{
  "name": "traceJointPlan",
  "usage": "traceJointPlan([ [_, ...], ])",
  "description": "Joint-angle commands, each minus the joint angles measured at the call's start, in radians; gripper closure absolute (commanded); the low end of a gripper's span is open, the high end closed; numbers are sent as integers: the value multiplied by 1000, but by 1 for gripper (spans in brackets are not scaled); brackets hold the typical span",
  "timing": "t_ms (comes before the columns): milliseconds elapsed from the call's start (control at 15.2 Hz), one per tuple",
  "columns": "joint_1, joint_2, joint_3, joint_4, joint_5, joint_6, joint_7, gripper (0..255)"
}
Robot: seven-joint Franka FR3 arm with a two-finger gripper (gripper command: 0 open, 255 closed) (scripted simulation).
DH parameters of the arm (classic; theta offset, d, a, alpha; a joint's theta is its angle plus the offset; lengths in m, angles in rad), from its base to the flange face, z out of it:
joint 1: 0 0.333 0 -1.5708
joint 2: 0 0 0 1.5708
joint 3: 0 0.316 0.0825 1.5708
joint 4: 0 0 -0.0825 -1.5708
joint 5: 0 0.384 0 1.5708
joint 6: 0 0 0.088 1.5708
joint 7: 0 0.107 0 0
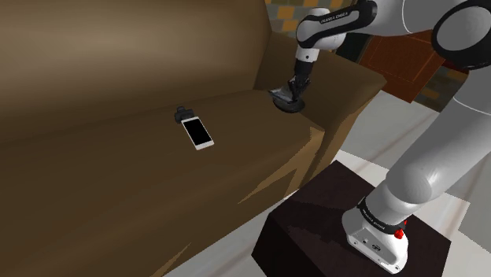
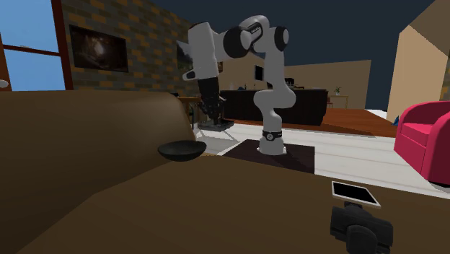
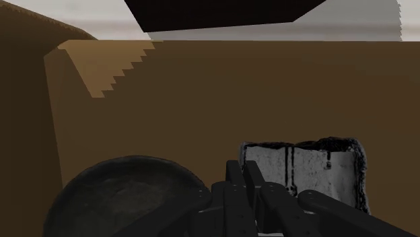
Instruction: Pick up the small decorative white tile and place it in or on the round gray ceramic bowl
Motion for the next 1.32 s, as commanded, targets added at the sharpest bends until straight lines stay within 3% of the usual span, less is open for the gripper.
traceJointPlan([
  [0, -21, 34, -17, 53, -2, -21, -36, 255],
  [528, -116, 235, -75, 349, 9, -127, -181, 255],
  [1254, -117, 278, -72, 260, 18, 4, -191, 255],
])
